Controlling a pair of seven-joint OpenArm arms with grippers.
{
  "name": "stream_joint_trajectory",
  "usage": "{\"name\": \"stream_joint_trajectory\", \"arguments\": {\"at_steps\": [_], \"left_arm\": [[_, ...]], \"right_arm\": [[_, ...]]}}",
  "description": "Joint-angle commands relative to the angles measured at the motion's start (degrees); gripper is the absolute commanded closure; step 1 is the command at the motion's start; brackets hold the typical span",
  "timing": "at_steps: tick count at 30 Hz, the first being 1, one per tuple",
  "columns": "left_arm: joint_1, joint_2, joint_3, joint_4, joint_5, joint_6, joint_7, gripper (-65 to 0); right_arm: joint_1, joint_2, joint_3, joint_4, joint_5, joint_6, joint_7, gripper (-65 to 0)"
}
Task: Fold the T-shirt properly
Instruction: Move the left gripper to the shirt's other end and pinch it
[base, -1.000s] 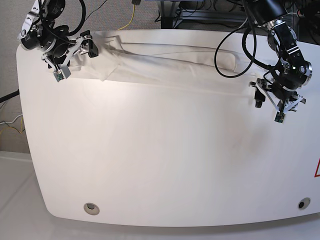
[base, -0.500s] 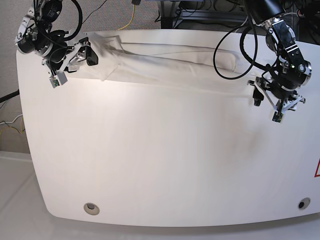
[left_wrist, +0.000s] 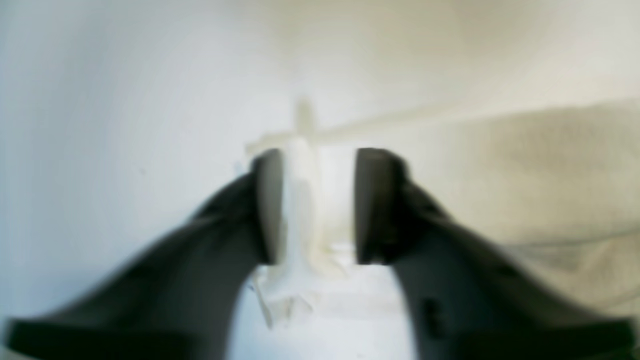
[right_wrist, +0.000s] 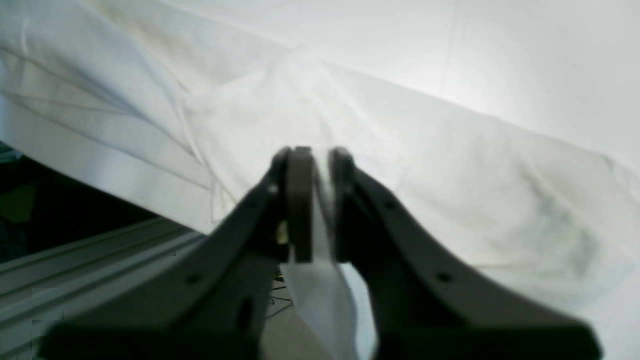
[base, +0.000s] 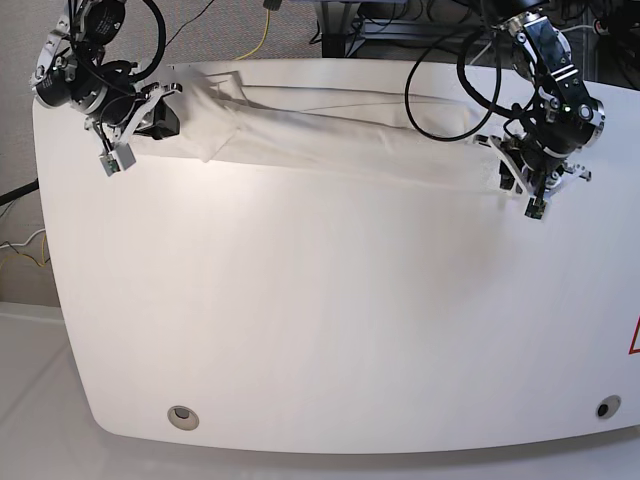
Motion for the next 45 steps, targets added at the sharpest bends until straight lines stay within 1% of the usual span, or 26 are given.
{"name": "stream_joint_trajectory", "arguments": {"at_steps": [1, 3, 4, 6, 17, 21, 28, 32, 36, 39, 41, 45], "left_arm": [[0.61, 0.46, -0.08, 1.08, -0.47, -0.03, -1.09, 0.0], [1.58, 0.81, -0.08, 1.08, -0.47, -0.03, -1.09, -0.1], [2.11, 0.81, -0.08, 1.08, -0.47, -0.03, -1.09, -1.6], [2.81, 0.81, -0.08, 1.08, -0.47, -0.03, -1.18, -1.4], [4.30, 1.96, -0.17, 0.64, -0.29, -0.03, -1.53, -1.4], [4.30, 2.48, -0.17, 0.38, -0.29, -0.03, -1.53, -1.4], [4.30, 2.75, -0.17, 0.03, -0.21, -0.03, -1.62, -1.4], [4.30, 2.84, -0.17, -0.06, -0.21, -0.03, -1.71, -1.4], [4.30, 2.84, -0.17, -1.12, -0.21, -0.03, -3.55, -1.4], [4.48, 2.84, -0.26, -3.23, -0.21, -0.03, -5.14, -1.4], [4.74, 2.75, -0.26, -5.51, -0.21, -0.03, -6.63, -1.4], [4.66, 2.66, -0.17, -11.67, -0.12, -0.03, -10.76, -1.4]], "right_arm": [[0.19, 0.83, 0.24, 1.00, 1.08, 0.23, 0.75, -5.4], [0.19, 0.83, 0.24, 1.00, 1.00, 0.23, 0.75, -5.7], [0.19, 0.83, 0.24, 1.00, 1.00, 0.23, 0.75, -5.5], [0.10, 0.83, 0.24, 0.91, 0.64, 0.23, 0.75, -5.5], [0.01, -0.84, 0.06, 0.82, -4.89, 0.84, 0.75, -5.8], [0.01, -1.54, -3.19, 0.82, -8.41, 0.84, 1.28, -5.8], [-0.34, -3.04, -9.08, 0.03, -16.23, 0.93, 6.29, -5.7], [-0.78, -3.65, -9.78, -1.90, -18.17, 0.93, 7.87, -5.7], [-0.87, -3.65, -9.87, -4.98, -18.17, 1.11, 9.19, -5.7], [-0.87, -3.65, -9.87, -6.82, -18.34, 2.34, 10.59, -5.5], [-0.96, -3.57, -9.87, -8.06, -18.34, 2.95, 12.00, -5.4], [-0.96, -3.30, -9.87, -11.13, -18.34, 3.04, 13.85, -5.4]]}}
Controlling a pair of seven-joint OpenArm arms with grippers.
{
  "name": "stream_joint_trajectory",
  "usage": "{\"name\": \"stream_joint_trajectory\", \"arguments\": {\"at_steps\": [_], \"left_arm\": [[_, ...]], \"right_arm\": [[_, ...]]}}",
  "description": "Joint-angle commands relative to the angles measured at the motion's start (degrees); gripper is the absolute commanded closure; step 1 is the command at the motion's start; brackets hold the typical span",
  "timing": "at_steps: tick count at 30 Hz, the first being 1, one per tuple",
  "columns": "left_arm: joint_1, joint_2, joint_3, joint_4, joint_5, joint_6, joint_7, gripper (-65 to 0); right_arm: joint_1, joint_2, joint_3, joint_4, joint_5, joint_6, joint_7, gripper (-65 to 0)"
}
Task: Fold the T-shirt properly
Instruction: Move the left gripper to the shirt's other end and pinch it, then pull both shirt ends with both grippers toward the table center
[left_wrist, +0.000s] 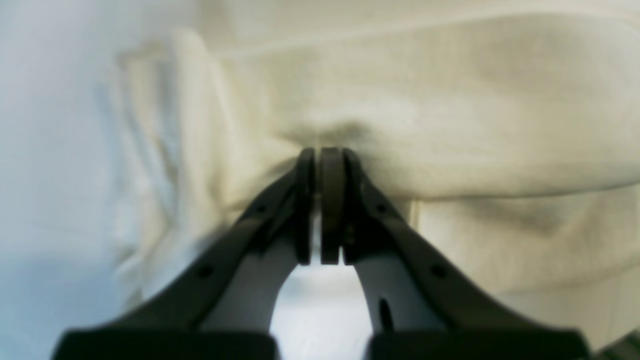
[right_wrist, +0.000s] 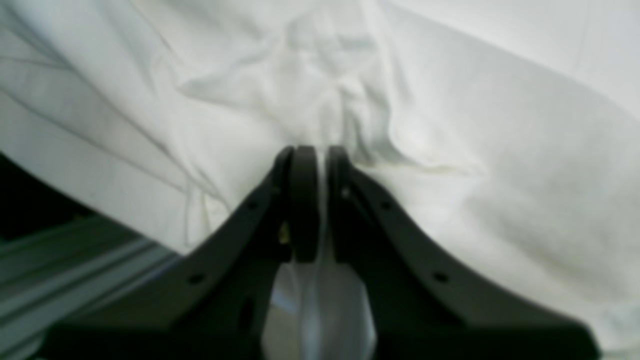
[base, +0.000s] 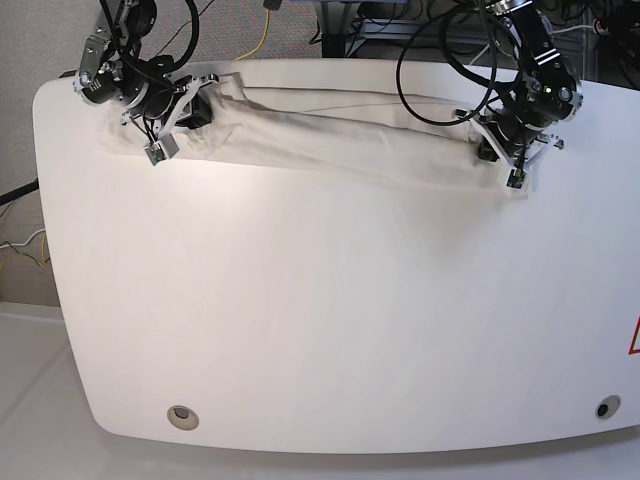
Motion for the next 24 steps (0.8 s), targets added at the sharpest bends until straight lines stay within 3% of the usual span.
{"name": "stream_joint_trajectory", "arguments": {"at_steps": [1, 12, 24], "left_arm": [[-0.20, -0.31, 0.16, -3.59, 0.23, -0.23, -1.48, -1.4], [-0.72, -2.16, 0.42, -15.98, 0.23, -0.23, -12.65, -1.4], [-2.48, -3.92, 0.86, -17.39, 0.23, -0.23, -13.08, -1.4]], "right_arm": [[-0.13, 0.48, -0.03, -2.02, -1.21, 0.20, -0.56, -5.4], [2.51, 1.01, -0.30, -5.45, -2.44, 0.29, 1.38, -5.7], [8.93, 0.83, -5.05, -5.89, -8.33, -0.07, 1.38, -5.4]]}}
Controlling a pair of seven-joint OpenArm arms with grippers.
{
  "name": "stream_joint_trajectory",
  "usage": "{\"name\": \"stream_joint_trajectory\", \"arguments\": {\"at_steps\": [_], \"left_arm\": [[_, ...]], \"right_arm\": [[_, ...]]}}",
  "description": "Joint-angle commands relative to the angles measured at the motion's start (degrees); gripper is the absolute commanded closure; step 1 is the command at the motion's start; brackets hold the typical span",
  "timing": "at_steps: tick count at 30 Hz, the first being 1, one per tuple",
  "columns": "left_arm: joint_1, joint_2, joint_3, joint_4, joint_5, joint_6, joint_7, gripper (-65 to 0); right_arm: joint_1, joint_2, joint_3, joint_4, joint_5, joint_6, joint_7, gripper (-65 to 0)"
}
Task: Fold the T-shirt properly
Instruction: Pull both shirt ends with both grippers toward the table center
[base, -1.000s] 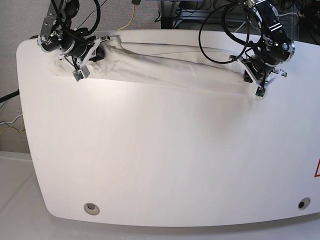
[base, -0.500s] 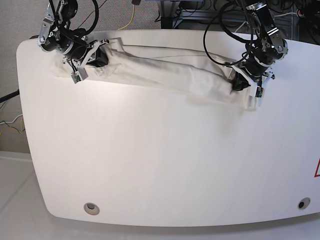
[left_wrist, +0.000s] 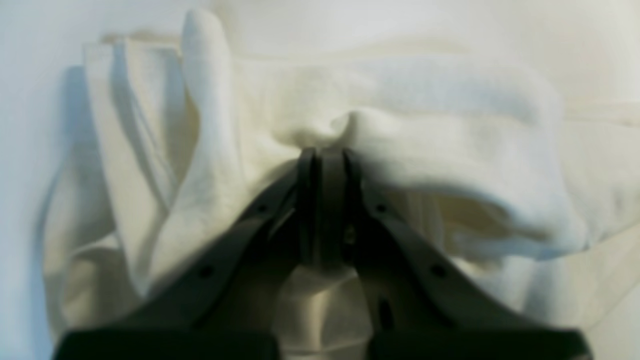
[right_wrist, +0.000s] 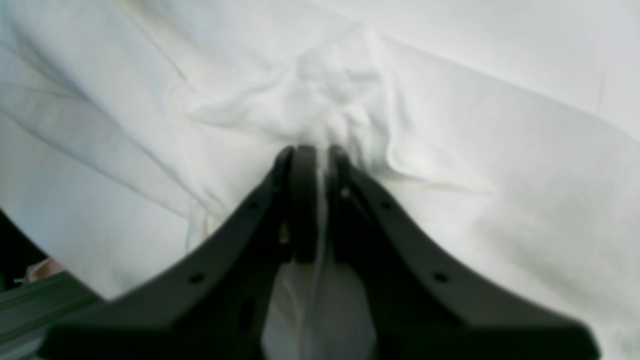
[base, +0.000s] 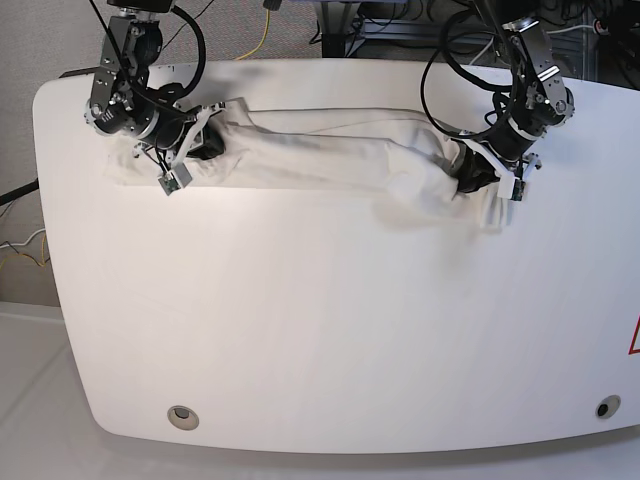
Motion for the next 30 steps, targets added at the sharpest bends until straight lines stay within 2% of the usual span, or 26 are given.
{"name": "stream_joint_trajectory", "arguments": {"at_steps": [1, 10, 17, 30], "left_arm": [[0.97, -0.55, 0.05, -0.56, 6.18, 1.63, 6.65, -1.4], [0.88, -3.10, -0.03, 1.46, 6.09, 1.63, 6.74, -1.4], [-0.08, -4.77, -0.03, 4.89, 6.09, 4.57, 6.74, -1.4], [-4.30, -5.83, -0.03, 5.07, 6.18, 4.75, 6.74, -1.4]], "right_arm": [[1.00, 0.20, -0.06, -0.12, -2.98, -0.74, -2.18, -5.4], [5.22, -0.68, 0.11, -0.12, -8.07, -0.74, -2.18, -5.7], [7.15, -0.68, 0.11, -0.12, -11.68, -0.74, -2.18, -5.8], [8.56, -0.95, 0.03, -0.12, -12.03, -0.74, -2.18, -5.5]]}}
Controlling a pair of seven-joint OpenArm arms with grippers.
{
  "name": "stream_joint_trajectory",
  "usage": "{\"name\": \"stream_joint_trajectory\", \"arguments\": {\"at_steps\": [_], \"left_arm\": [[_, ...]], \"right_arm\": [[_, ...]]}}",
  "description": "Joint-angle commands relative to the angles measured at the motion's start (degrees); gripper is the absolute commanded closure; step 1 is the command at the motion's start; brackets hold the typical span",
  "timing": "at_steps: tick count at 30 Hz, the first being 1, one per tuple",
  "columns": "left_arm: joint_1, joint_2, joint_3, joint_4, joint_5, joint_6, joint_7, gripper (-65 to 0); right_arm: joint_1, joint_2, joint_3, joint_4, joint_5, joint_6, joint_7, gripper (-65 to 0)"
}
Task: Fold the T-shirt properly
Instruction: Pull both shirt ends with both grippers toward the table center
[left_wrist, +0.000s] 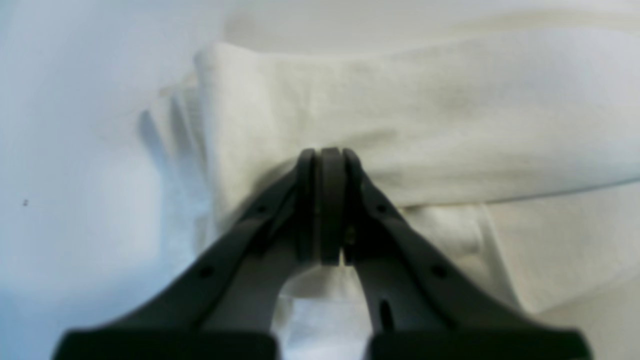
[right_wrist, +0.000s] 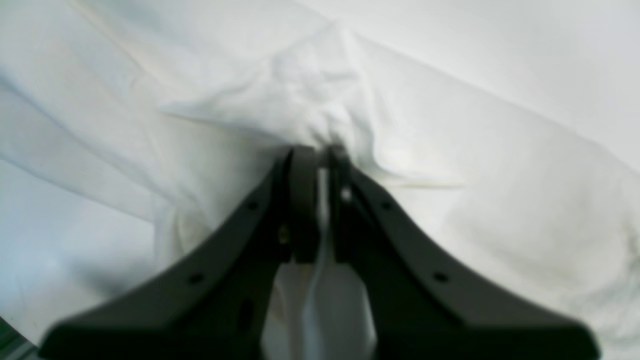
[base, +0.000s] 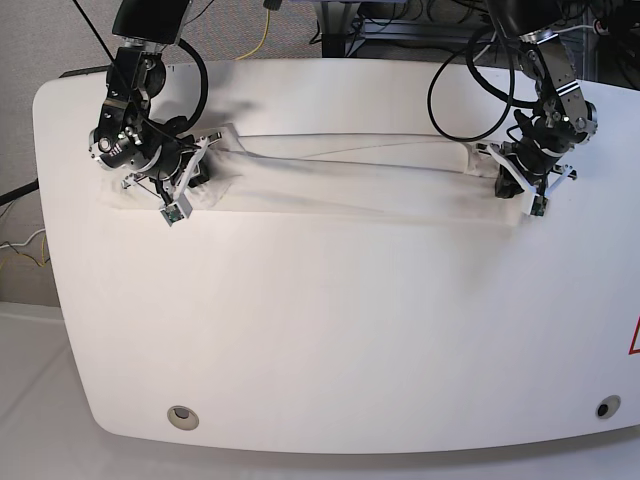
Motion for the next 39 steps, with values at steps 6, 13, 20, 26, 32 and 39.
{"name": "stream_joint_trajectory", "arguments": {"at_steps": [6, 13, 20, 26, 32, 39], "left_arm": [[-2.87, -0.56, -0.19, -0.20, 0.17, 0.55, -0.28, -1.4], [-5.16, -0.38, -0.10, -3.54, 0.17, 0.55, -0.45, -1.4], [-6.39, -0.38, -0.01, -6.09, 0.17, 0.55, -0.72, -1.4], [-7.27, -0.30, 0.08, -7.41, 0.17, 0.55, -2.30, -1.4], [-8.76, -0.30, 0.08, -10.31, 0.17, 0.55, -3.00, -1.4], [-8.76, -0.73, 0.08, -10.40, 0.17, 0.55, -3.00, -1.4]], "right_arm": [[0.78, -2.23, 0.29, 0.65, -0.58, -0.33, 0.24, -5.5], [2.18, -3.81, 0.20, -0.15, -0.58, -0.33, 0.42, -5.5], [4.47, -4.34, 0.29, -3.49, -0.58, -0.42, 0.42, -5.4], [6.14, -4.25, 0.29, -6.65, -0.58, -0.42, 2.88, -5.3], [6.49, -4.08, 0.29, -7.97, -0.58, -0.50, 6.22, -5.3], [7.11, -2.58, 0.29, -7.88, -2.69, -2.61, 6.48, -5.7]]}}
